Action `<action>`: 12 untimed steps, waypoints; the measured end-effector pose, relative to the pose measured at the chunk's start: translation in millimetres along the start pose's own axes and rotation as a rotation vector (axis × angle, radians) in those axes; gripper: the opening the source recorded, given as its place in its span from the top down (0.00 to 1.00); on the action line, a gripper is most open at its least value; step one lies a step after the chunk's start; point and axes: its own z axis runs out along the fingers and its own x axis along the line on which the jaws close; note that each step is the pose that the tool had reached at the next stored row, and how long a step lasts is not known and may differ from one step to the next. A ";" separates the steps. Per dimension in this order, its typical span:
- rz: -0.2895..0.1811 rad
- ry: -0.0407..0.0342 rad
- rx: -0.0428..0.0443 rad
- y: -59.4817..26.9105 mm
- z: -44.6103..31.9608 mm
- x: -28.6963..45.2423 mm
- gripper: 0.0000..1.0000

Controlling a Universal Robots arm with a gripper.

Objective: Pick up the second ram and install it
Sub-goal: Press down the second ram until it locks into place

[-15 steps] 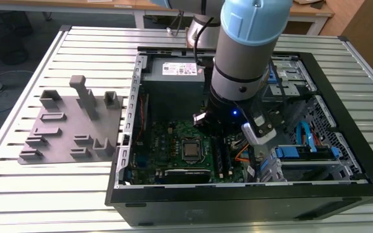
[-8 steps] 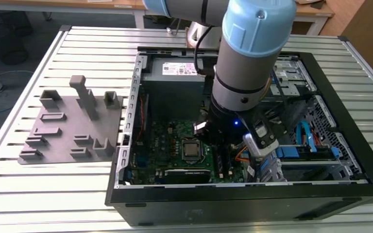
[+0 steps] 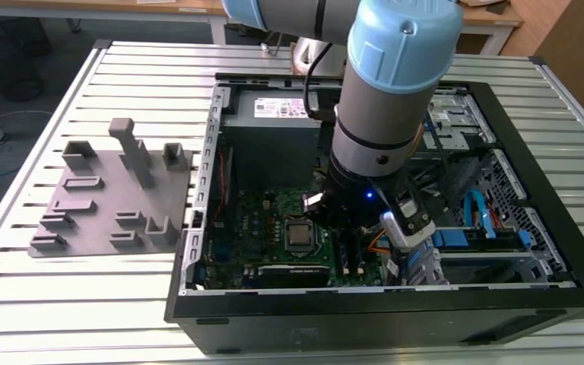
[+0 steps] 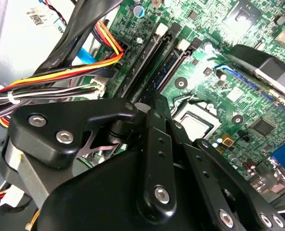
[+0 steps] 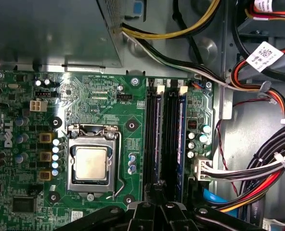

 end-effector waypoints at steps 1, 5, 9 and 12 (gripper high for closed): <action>0.000 0.0000 0.0000 -0.1 -0.1 0.0 0.89; -0.001 -0.0021 -0.0014 0.0 -7.9 -0.2 0.89; -0.003 -0.0026 -0.0007 1.0 -14.8 -0.3 0.89; -0.004 -0.0026 -0.0005 8.5 -15.1 -0.5 0.89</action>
